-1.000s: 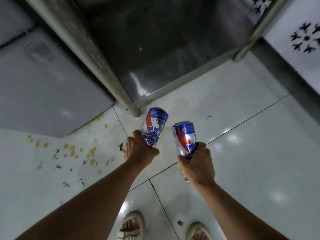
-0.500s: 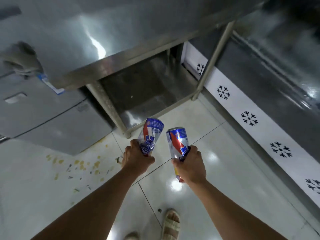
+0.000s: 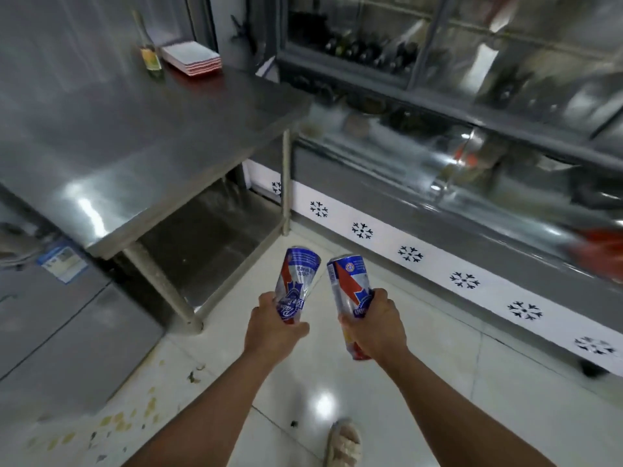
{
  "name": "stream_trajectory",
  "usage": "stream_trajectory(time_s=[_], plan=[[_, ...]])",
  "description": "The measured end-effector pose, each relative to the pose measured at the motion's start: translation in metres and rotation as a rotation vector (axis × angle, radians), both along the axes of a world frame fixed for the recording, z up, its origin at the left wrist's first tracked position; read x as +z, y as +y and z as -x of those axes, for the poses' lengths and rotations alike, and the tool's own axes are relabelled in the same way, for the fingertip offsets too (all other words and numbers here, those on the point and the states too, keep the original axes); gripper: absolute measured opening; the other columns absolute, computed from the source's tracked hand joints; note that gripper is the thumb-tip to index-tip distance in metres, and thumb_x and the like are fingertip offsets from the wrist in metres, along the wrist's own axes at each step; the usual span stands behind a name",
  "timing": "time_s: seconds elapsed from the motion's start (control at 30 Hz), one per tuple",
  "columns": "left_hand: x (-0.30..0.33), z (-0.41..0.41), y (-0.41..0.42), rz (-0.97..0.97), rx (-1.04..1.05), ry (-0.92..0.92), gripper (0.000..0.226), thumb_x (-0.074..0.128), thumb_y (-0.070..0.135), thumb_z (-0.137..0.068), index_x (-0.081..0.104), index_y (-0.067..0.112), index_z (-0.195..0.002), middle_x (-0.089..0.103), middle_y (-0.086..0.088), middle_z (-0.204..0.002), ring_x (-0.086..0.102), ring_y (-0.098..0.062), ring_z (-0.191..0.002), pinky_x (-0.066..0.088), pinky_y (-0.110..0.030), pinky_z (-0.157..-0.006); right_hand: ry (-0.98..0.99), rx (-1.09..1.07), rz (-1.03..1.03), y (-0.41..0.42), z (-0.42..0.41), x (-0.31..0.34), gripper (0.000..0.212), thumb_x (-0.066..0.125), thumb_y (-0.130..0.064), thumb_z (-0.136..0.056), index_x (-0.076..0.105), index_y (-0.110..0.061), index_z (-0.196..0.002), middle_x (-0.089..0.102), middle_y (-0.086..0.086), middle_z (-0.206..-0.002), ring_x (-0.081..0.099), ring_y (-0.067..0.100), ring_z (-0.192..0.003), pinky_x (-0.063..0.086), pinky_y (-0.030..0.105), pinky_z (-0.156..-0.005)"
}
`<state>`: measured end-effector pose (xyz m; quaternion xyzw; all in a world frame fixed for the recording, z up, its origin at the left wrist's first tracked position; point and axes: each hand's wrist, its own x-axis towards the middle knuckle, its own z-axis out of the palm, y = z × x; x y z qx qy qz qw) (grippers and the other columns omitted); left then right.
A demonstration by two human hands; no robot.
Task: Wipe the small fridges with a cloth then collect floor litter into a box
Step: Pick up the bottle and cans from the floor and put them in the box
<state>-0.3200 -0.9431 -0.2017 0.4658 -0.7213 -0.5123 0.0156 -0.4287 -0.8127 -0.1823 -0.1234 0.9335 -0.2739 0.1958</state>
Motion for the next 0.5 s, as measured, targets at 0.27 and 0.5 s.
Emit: stream_trajectory(time_s=[0.27, 0.5], plan=[[0.081, 0.033, 0.111, 0.007, -0.239, 0.074, 0.066, 0.076, 0.025, -0.069, 0.038, 0.021, -0.122, 0.060, -0.004, -0.107, 0.065, -0.023, -0.087, 0.056, -0.037, -0.079, 0.028, -0.287, 0.095, 0.136, 0.000, 0.069, 0.065, 0.075, -0.037, -0.073, 0.042, -0.012, -0.123, 0.056, 0.008, -0.114, 0.060, 0.022, -0.096, 0.050, 0.029, -0.072], [0.126, 0.086, 0.252, 0.033, -0.441, 0.149, 0.060, 0.075, 0.025, -0.070, 0.038, 0.022, -0.117, 0.063, -0.001, -0.095, 0.066, -0.020, -0.073, 0.057, -0.033, -0.073, 0.088, -0.482, 0.168, 0.292, 0.023, 0.108, 0.060, 0.075, -0.038, -0.074, 0.045, -0.013, -0.119, 0.059, 0.006, -0.112, 0.057, 0.016, -0.086, 0.047, 0.027, -0.069]])
